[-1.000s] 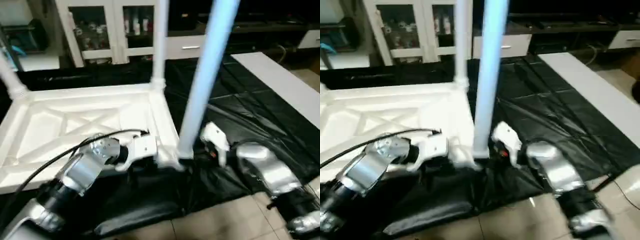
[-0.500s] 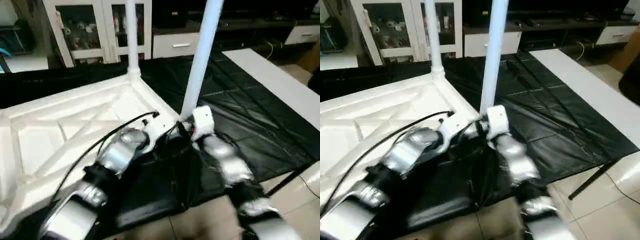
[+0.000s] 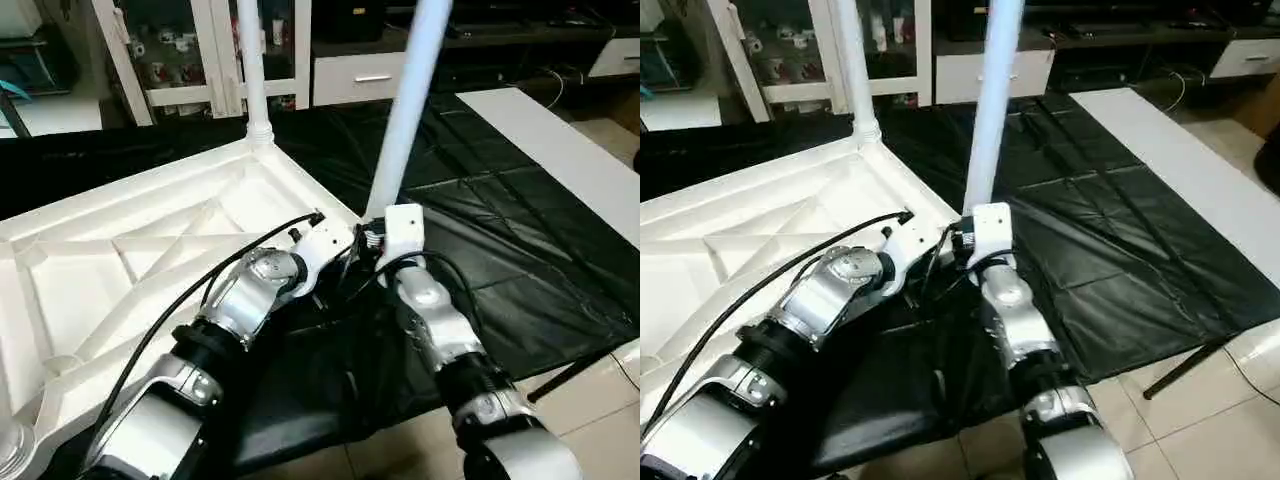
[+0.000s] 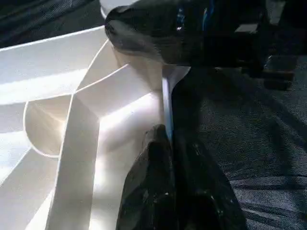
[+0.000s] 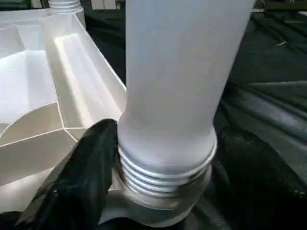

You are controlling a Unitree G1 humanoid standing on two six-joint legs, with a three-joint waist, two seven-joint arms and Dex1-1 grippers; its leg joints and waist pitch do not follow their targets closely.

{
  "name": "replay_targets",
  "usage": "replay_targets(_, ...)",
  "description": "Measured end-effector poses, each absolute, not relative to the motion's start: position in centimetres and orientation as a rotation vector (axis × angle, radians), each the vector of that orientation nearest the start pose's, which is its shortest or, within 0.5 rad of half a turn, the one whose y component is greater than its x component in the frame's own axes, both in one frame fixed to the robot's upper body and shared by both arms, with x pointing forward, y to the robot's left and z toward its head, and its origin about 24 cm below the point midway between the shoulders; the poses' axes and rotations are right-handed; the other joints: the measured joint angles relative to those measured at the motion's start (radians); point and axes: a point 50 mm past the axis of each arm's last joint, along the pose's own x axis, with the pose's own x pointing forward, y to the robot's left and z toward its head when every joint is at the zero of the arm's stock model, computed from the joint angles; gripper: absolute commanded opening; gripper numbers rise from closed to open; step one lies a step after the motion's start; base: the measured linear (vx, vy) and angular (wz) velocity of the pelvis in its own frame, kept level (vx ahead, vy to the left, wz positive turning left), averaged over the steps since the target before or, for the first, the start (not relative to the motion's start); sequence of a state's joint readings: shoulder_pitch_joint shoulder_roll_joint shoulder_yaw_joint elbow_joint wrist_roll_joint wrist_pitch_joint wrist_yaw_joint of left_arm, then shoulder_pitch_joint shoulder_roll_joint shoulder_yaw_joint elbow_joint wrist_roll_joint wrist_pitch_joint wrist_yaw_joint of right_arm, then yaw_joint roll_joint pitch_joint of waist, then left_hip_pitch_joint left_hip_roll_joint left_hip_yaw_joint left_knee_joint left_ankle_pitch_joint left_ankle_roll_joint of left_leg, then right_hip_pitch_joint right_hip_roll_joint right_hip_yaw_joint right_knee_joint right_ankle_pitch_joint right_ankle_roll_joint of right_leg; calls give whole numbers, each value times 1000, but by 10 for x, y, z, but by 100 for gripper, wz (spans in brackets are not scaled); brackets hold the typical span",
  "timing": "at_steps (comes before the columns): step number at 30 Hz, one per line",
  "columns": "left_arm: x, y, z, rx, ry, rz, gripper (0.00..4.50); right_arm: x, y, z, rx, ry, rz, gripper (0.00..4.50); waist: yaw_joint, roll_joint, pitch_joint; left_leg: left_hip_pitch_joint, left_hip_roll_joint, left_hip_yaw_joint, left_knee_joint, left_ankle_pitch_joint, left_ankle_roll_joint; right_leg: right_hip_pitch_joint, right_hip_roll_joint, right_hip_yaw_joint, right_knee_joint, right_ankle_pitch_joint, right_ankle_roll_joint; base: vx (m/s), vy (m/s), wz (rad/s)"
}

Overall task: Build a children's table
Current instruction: Rotate leg to tighten

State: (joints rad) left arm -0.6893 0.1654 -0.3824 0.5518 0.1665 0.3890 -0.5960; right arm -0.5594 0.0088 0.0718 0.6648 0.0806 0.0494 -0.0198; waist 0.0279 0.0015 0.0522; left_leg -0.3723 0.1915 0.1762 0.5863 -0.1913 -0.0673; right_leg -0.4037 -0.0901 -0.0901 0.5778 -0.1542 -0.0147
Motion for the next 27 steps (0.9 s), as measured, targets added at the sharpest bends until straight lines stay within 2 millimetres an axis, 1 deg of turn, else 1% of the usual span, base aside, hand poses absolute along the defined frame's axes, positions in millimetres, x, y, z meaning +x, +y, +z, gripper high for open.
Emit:
replay_targets(2, 339, 73, 59, 566, 419, -868, 0, 340, -97, 46, -5, 177, 220, 392, 1, 4, 1, 0, 0, 0, 0, 0, 0, 0, 0, 1, 0, 0, 0, 0, 0, 0)
replay_targets(4, 335, 76, 60, 573, 424, -896, 0, 335, -109, 49, -29, 188, 294, 409, 5, 4, 1, 1, 0, 0, -1, 0, 0, 0, 0, 0, 0, -1, 0, 0, 0, 0)
replay_targets(5, 333, 78, 59, 575, 428, -909, 0, 333, -112, 50, -42, 198, 330, 409, 6, 4, 1, 1, 0, 0, -1, 0, 0, 0, 0, 0, 1, -1, 0, 0, 0, 0)
replay_targets(6, 332, 79, 60, 582, 432, -924, 0, 332, -117, 52, -59, 208, 369, 423, 6, 4, 1, 1, 0, 0, -1, 0, 0, 1, 0, 0, 1, -1, 0, 0, 0, 0)
replay_targets(10, 324, 86, 59, 604, 448, -984, 0, 324, -130, 53, -92, 239, 497, 423, 7, 6, 1, 3, 0, 0, -1, 0, 0, 2, 0, 0, 1, -1, 0, 0, 0, 0)
replay_targets(13, 313, 92, 59, 618, 459, -1071, 0, 314, -146, 58, -132, 258, 673, 423, 10, 10, 1, 4, 0, 0, -1, 0, 0, 4, 0, 0, 0, -1, 0, 0, 0, 0)
replay_targets(15, 304, 99, 59, 625, 476, -1146, 0, 301, -164, 63, -181, 290, 819, 423, 15, 12, 0, 4, 0, 0, -1, 0, 0, 5, 0, 0, 0, -2, 1, 0, 0, 0)
replay_targets(17, 298, 105, 60, 634, 499, -1204, 0, 289, -182, 67, -219, 362, 932, 423, 19, 12, 0, 6, 0, 0, -1, 0, 0, 7, 0, 0, 1, -2, 2, 0, 0, 0)
replay_targets(18, 296, 108, 60, 638, 515, -1227, 0, 284, -188, 69, -228, 393, 983, 423, 19, 12, 0, 7, 0, 0, -2, 0, 0, 8, 0, 0, 1, -2, 2, 0, 0, 0)
replay_targets(19, 295, 109, 61, 644, 520, -1240, 0, 282, -188, 70, -231, 403, 1023, 423, 19, 12, -1, 8, 0, 0, -1, 0, 0, 8, 0, 0, 1, -2, 2, 0, 0, 0)
replay_targets(22, 291, 109, 61, 668, 540, -1297, 0, 274, -181, 72, -237, 424, 1167, 423, 19, 15, -3, 8, 0, 0, -1, 0, 0, 8, 0, 0, 1, -5, 7, 0, 0, 0)
replay_targets(25, 285, 107, 62, 688, 552, -1361, 0, 273, -181, 74, -264, 450, 1240, 423, 30, 16, -3, 8, 0, 0, -1, 0, 0, 9, -1, 0, 1, -5, 7, 0, 0, 0)
replay_targets(27, 283, 107, 62, 696, 562, -1385, 0, 275, -179, 79, -295, 439, 1270, 423, 32, 16, -3, 8, 0, 0, 0, 0, 0, 11, -1, 0, 1, -5, 7, 0, 0, 0)
